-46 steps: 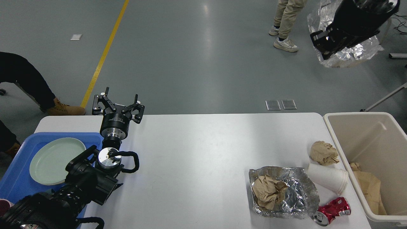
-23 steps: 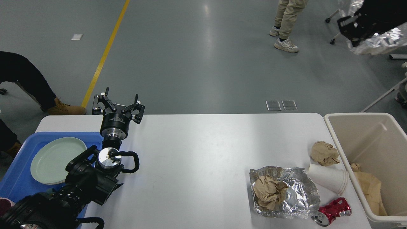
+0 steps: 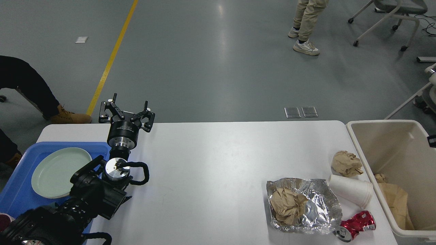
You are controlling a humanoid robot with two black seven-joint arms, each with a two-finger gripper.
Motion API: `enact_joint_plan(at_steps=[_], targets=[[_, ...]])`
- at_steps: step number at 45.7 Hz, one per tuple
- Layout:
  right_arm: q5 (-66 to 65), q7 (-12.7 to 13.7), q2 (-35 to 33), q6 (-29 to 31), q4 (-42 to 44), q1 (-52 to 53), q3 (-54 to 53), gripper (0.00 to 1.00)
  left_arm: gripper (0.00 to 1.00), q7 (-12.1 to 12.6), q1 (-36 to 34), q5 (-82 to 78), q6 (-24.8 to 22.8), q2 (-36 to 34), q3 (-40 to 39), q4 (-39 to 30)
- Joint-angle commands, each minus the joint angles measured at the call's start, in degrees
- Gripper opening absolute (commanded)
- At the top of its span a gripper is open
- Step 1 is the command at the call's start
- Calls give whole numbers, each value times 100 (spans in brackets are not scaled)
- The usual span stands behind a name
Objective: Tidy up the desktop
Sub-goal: 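Lower the foil ball into the white bin and release it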
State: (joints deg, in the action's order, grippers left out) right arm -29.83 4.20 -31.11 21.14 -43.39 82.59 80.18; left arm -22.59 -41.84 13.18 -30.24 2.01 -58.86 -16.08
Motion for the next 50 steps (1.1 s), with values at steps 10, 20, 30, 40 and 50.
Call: enact_joint_plan(at_steps=[10, 20, 30, 40, 50], targets=[[-14, -7, 96, -646, 1288, -2413, -951, 0, 97, 0, 0, 0, 1, 1, -3, 0], [-6, -7, 536, -699, 2053, -3354, -1223, 0, 97, 0, 0, 0, 1, 1, 6, 0], [-6, -7, 764, -734, 2265, -3706, -1276, 0, 97, 0, 0, 0, 1, 1, -3, 0], [3, -7, 791, -865, 2308, -3776, -1285, 0, 97, 0, 0, 0, 1, 1, -3, 0], [12, -7, 870, -918, 2484, -3908, -1277, 0, 97, 0, 0, 0, 1, 1, -3, 0]])
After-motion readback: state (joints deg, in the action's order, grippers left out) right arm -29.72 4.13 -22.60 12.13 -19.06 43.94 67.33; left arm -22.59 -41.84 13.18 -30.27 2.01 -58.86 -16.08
